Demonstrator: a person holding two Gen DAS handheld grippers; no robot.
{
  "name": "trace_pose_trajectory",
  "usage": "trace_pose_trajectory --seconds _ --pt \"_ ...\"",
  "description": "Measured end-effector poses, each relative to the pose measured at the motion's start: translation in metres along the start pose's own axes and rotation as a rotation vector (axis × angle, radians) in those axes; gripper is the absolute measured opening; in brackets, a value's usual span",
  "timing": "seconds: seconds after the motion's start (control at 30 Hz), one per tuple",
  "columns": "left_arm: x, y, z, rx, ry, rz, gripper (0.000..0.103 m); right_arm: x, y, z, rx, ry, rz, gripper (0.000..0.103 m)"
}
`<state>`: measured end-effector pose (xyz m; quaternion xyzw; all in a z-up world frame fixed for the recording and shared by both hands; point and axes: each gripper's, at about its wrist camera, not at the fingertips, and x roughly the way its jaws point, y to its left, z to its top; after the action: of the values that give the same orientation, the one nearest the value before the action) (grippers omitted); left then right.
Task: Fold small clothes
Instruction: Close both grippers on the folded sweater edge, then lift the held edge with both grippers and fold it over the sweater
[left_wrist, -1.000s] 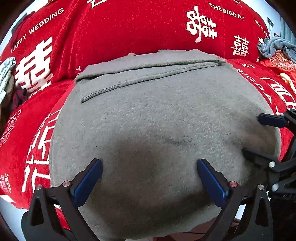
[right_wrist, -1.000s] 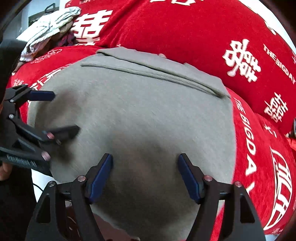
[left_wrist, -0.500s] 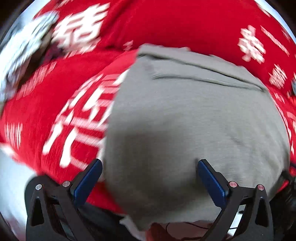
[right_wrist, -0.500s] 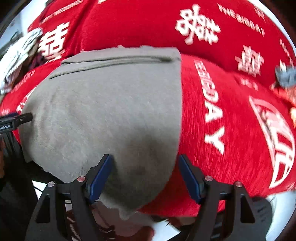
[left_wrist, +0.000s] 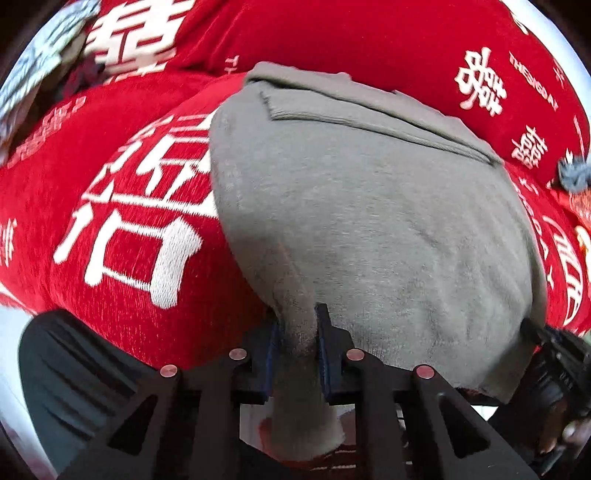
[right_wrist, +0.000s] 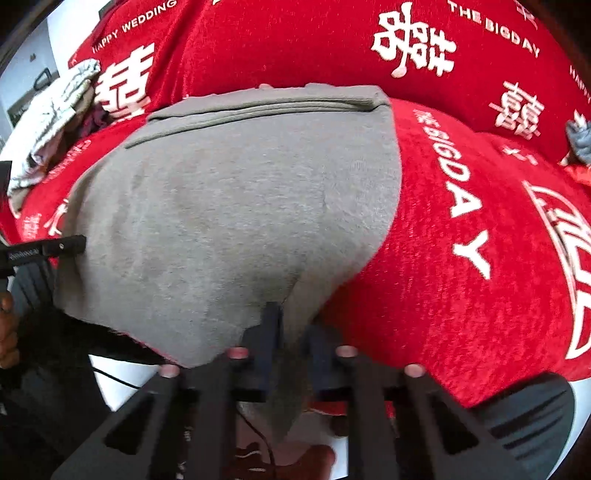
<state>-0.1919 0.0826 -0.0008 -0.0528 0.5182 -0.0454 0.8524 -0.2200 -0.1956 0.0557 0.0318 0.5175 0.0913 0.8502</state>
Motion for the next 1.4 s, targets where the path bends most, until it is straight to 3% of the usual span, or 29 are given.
trace_pose_trajectory --seconds 0.17,0.3,0.4,0.53,0.7,0.77,0.83,0.9,0.93,0.97,1.07,1.27,1.33,1.4 --pt "-0.020 0.010 0.019 -0.039 -0.059 -0.081 0.016 -0.030 -0.020 0.013 0.088 -0.096 0.175 0.011" --pt "-0.043 0.005 0.060 -0.031 -0.170 -0.087 0.015 -0.050 -0.031 0.047 0.105 -0.205 0.200 0.010" --pt "-0.038 0.001 0.098 -0.034 -0.212 -0.085 0.015 -0.042 -0.040 0.086 0.142 -0.266 0.173 0.010" --pt "-0.002 0.006 0.136 -0.074 -0.170 -0.068 0.015 -0.004 -0.051 0.122 0.197 -0.229 0.144 0.010" --pt "0.039 0.016 0.144 -0.104 -0.072 -0.100 0.016 0.038 -0.057 0.134 0.207 -0.135 0.099 0.011" --pt "0.040 0.024 0.140 -0.130 -0.057 -0.154 0.025 0.040 -0.061 0.132 0.238 -0.121 0.120 0.015" --pt "0.032 0.032 0.135 -0.149 -0.061 -0.215 0.077 0.035 -0.064 0.129 0.253 -0.129 0.144 0.020" --pt "0.019 0.039 0.128 -0.171 -0.111 -0.209 0.092 0.024 -0.065 0.122 0.247 -0.143 0.156 0.038" --pt "0.012 0.043 0.122 -0.181 -0.134 -0.200 0.092 0.020 -0.065 0.120 0.248 -0.155 0.156 0.055" --pt "0.007 0.046 0.118 -0.184 -0.134 -0.210 0.092 0.013 -0.066 0.115 0.251 -0.174 0.159 0.063" --pt "0.003 0.053 0.104 -0.200 -0.108 -0.268 0.092 0.001 -0.069 0.101 0.257 -0.185 0.185 0.063" --pt "0.022 0.023 0.102 -0.117 -0.052 -0.268 0.091 0.011 -0.066 0.089 0.269 -0.129 0.218 0.063" --pt "0.027 0.011 0.105 -0.090 -0.031 -0.280 0.062 0.017 -0.062 0.090 0.265 -0.110 0.230 0.059" --pt "0.033 0.001 0.106 -0.060 0.001 -0.247 0.044 0.026 -0.056 0.092 0.257 -0.072 0.253 0.047"
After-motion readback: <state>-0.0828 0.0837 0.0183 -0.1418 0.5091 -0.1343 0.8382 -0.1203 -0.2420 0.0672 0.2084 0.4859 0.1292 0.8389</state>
